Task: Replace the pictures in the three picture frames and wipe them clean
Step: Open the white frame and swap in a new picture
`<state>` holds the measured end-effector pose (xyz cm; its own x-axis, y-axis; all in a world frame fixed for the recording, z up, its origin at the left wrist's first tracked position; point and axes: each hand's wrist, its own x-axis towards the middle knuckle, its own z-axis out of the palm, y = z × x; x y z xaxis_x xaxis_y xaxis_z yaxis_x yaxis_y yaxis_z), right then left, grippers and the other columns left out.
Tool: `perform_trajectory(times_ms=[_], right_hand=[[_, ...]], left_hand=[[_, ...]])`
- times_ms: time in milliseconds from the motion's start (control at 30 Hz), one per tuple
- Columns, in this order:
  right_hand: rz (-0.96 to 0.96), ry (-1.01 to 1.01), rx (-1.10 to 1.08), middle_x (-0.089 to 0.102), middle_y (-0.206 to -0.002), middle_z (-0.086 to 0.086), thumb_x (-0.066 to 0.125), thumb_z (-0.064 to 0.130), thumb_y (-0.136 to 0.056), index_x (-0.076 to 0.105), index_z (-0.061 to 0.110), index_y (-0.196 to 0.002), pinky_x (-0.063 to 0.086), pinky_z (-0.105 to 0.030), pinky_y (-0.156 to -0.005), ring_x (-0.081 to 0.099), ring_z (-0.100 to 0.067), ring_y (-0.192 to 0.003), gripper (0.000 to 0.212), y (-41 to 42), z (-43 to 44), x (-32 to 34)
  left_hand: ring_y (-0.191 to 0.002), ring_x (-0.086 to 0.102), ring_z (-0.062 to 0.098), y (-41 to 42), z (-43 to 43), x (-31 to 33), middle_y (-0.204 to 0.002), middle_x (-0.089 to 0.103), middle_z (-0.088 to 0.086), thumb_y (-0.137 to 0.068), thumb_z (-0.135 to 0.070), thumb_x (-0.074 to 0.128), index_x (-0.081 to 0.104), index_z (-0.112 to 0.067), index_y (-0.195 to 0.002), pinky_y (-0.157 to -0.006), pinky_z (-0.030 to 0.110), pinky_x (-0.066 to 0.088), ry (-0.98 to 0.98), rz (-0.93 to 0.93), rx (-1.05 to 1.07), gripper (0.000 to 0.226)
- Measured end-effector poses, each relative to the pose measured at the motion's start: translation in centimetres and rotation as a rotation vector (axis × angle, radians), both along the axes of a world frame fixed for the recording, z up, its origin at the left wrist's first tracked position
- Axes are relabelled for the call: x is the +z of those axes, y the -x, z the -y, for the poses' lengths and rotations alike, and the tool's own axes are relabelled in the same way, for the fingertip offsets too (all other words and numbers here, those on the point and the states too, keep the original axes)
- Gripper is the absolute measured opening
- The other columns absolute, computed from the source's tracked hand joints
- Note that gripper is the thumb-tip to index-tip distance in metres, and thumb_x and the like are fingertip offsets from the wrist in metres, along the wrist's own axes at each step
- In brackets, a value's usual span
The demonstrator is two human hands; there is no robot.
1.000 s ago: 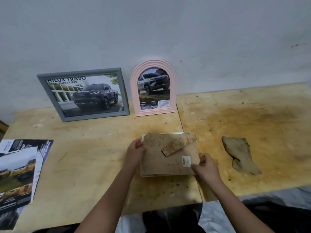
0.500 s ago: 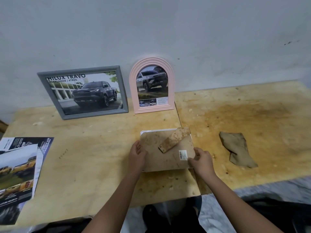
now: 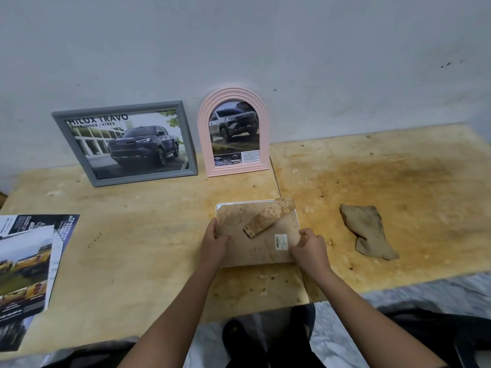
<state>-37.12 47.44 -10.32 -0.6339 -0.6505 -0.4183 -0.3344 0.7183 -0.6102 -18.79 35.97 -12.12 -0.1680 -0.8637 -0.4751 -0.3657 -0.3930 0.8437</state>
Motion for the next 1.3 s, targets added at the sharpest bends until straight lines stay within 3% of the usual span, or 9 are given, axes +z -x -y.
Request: perform_trajectory(times_ms=[167,300,433,500,667,800,933,1167,1300], right_hand=[[0.002,-0.077,-0.066,0.052,-0.11,-0.018,0.061,0.021,-0.08,0.049,0.017,-0.115,0.044,-0.043,-0.087,0.045,-0.037,-0.11,0.038,-0.1,0.0,-0.4],[0.046,-0.035,-0.083,0.06,-0.1,-0.02,0.065,0.021,-0.075,0.047,0.019,-0.101,0.047,-0.044,-0.076,0.055,-0.039,-0.095,0.032,0.2,0.1,-0.7],[0.078,-0.018,-0.082,0.061,-0.099,-0.015,0.064,0.013,-0.076,0.048,0.019,-0.099,0.036,-0.027,-0.053,0.057,-0.029,-0.089,0.029,0.2,-0.3,-0.7],[0.075,-0.007,-0.068,0.061,-0.098,-0.014,0.062,0.011,-0.076,0.048,0.019,-0.097,0.031,-0.023,-0.048,0.056,-0.027,-0.086,0.026,-0.1,-0.5,-1.1],[0.08,0.023,-0.036,0.046,-0.093,-0.004,0.059,0.01,-0.079,0.05,0.021,-0.101,0.039,-0.03,-0.066,0.048,-0.025,-0.097,0.027,-0.9,-0.5,-1.2],[0.033,-0.013,0.005,0.056,-0.1,-0.009,0.055,0.015,-0.08,0.048,0.024,-0.109,0.05,-0.039,-0.071,0.057,-0.029,-0.092,0.031,-0.8,0.0,-1.2],[-0.047,-0.09,0.062,0.049,-0.112,-0.013,0.051,0.024,-0.088,0.042,0.023,-0.125,0.046,-0.039,-0.08,0.053,-0.035,-0.1,0.038,-0.9,0.8,-1.3],[-0.166,-0.144,0.126,0.048,-0.114,-0.014,0.047,0.039,-0.092,0.035,0.026,-0.127,0.047,-0.046,-0.084,0.055,-0.036,-0.096,0.039,-1.0,1.9,-1.5],[-0.118,-0.113,0.125,0.045,-0.12,-0.016,0.054,0.041,-0.089,0.033,0.024,-0.132,0.046,-0.045,-0.088,0.049,-0.035,-0.106,0.051,-1.1,1.9,-1.6]], left_hand=[[-0.135,0.035,0.022,0.4,-0.5,0.1,-0.15,0.033,0.004,-0.09,-0.006,0.051,0.025,-0.016,-0.147,-0.107,0.039,0.038,0.017,0.04,-0.007,0.063],[-0.138,0.03,0.021,0.5,-1.7,0.1,-0.152,0.029,0.003,-0.09,-0.005,0.051,0.023,-0.014,-0.147,-0.11,0.036,0.032,0.032,0.067,0.011,0.065],[-0.14,0.026,0.019,-0.7,-2.9,-0.6,-0.154,0.024,0.002,-0.09,-0.005,0.048,0.02,-0.015,-0.148,-0.11,0.032,0.028,0.055,0.095,0.0,0.065],[-0.141,0.024,0.017,-1.1,-3.1,-0.8,-0.155,0.022,0.001,-0.091,-0.005,0.047,0.018,-0.015,-0.149,-0.108,0.027,0.026,0.075,0.122,-0.015,0.065],[-0.138,0.029,0.024,-1.2,-2.2,-1.0,-0.15,0.031,0.01,-0.088,-0.008,0.057,0.028,-0.007,-0.145,-0.114,0.035,0.026,0.195,0.274,-0.045,0.064],[-0.133,0.034,0.026,-1.1,-1.6,-1.0,-0.143,0.038,0.012,-0.085,-0.014,0.064,0.033,-0.005,-0.141,-0.11,0.035,0.029,0.198,0.335,-0.024,0.065],[-0.129,0.037,0.026,-1.1,-1.1,-1.2,-0.138,0.039,0.012,-0.084,-0.018,0.065,0.035,-0.006,-0.14,-0.106,0.034,0.032,0.187,0.355,-0.022,0.065],[-0.114,0.047,0.027,-1.1,0.3,-1.4,-0.122,0.045,0.011,-0.076,-0.02,0.072,0.047,-0.005,-0.123,-0.096,0.036,0.041,0.162,0.404,-0.038,0.055],[-0.11,0.049,0.025,-1.6,0.8,-1.7,-0.119,0.047,0.008,-0.078,-0.024,0.071,0.05,-0.005,-0.118,-0.093,0.037,0.044,0.141,0.414,-0.075,0.049]])
